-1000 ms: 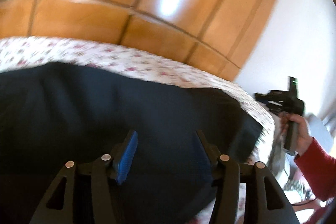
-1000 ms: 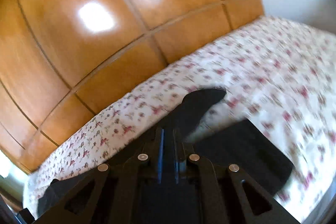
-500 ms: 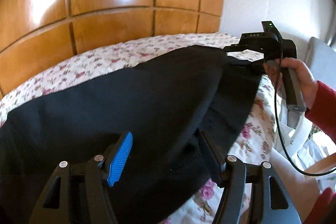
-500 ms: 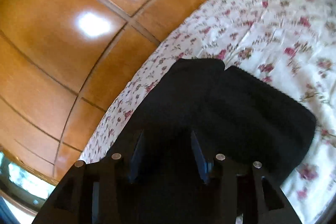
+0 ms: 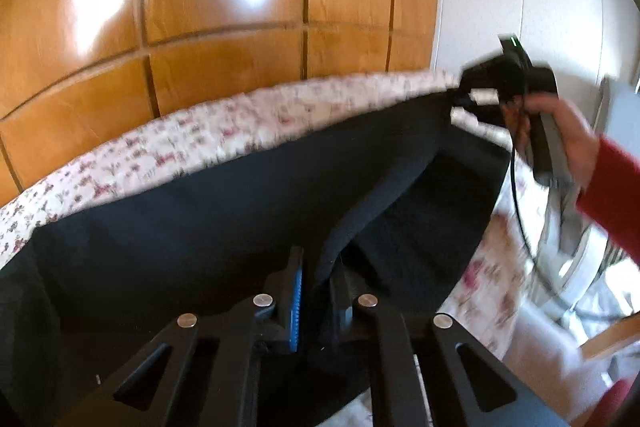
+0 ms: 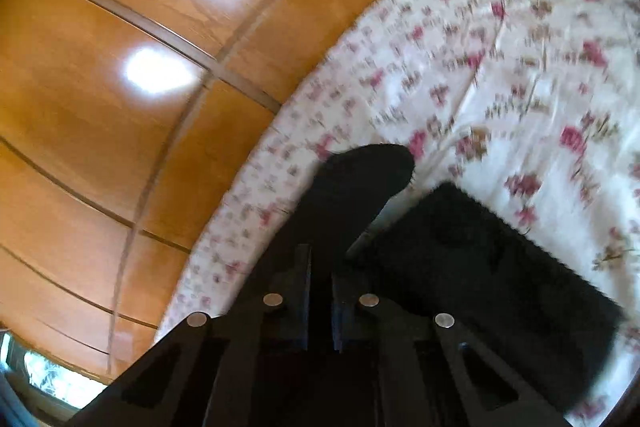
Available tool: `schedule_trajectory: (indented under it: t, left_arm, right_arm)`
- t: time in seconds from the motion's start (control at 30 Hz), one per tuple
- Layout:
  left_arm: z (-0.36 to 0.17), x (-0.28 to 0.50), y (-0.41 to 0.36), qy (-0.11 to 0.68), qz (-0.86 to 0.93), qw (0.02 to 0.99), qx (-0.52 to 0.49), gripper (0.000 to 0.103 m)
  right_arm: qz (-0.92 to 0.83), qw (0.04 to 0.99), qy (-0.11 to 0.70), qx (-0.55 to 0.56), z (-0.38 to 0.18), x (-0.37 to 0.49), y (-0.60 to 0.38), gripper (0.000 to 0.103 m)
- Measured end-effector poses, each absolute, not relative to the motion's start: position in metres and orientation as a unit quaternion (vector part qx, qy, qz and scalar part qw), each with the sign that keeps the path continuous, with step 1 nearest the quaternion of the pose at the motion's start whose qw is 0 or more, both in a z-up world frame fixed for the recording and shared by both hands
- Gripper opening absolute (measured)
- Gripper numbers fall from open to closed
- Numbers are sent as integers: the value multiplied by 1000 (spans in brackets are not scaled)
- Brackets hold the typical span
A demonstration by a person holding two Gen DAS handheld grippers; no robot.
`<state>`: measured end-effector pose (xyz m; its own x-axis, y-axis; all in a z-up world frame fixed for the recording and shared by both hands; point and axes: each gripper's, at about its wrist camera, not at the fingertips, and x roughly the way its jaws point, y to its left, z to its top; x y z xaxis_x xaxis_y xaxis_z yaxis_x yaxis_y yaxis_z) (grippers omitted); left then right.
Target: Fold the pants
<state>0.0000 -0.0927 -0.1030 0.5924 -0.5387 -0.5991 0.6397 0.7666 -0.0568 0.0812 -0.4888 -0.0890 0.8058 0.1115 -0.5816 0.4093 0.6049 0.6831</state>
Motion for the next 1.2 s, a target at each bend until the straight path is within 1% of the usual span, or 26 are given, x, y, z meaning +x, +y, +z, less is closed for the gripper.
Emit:
schedule_trajectory:
  t: [0.1, 0.2, 0.33, 0.47, 0.53, 0.63, 0.73, 0.8, 0.83, 0.9, 0.93, 0.97, 1.0, 1.03, 1.13, 1.17, 1.2]
  left_arm:
    - [-89, -6, -80, 294, -358, 885, 47, 10]
    - [-95, -12, -78, 299, -376, 875, 54, 10]
    - [-117, -16, -88, 323, -384, 861, 81, 10]
    - [-121, -22, -89, 317, -383, 864, 85, 10]
    - [-116, -23, -86, 311, -383, 866, 79, 10]
    - [-107, -29, -84, 294, -384, 872, 81, 10]
    - [-114, -28, -84, 305, -390, 865, 80, 10]
    - [-125, -27, -86, 321, -388, 860, 79, 10]
    - [-129, -26, -87, 331, -388, 856, 77, 11]
    - [-129, -27, -86, 328, -389, 858, 71, 17]
    - [-127, -28, -86, 331, -391, 856, 68, 26]
    - [-126, -29, -85, 337, -394, 853, 63, 29]
    - [-124, -30, -84, 340, -396, 851, 57, 29]
    - [-121, -32, -81, 339, -399, 850, 52, 29]
    - [-110, -40, -66, 326, -413, 850, 29, 29]
    - [-106, -41, -60, 321, -413, 852, 21, 29]
    - [-101, -40, -51, 314, -408, 857, 9, 29]
  right_arm:
    - [-79, 860, 270, 425, -65, 51, -488, 8]
    - [-85, 869, 272, 405, -58, 23, -486, 8]
    - [-110, 860, 309, 390, -81, -3, -487, 8]
    - [-124, 828, 325, 439, -116, -19, -498, 7]
    - [-123, 829, 319, 442, -114, -21, -499, 7]
    - [-118, 846, 301, 423, -95, -25, -495, 7]
    - [-121, 852, 301, 412, -89, -30, -493, 7]
    - [-129, 846, 316, 409, -98, -34, -494, 7]
    - [-134, 840, 327, 411, -105, -34, -495, 7]
    - [-136, 832, 338, 418, -112, -31, -495, 7]
    - [-137, 832, 335, 420, -111, -32, -495, 9]
    - [-142, 834, 333, 417, -107, -33, -496, 13]
    - [-150, 837, 332, 407, -102, -33, -495, 16]
    - [-165, 843, 329, 391, -95, -34, -493, 16]
    - [-268, 857, 308, 314, -67, -43, -485, 29]
    - [-285, 860, 298, 299, -61, -44, -481, 31]
    - [-293, 869, 282, 283, -52, -47, -478, 32]
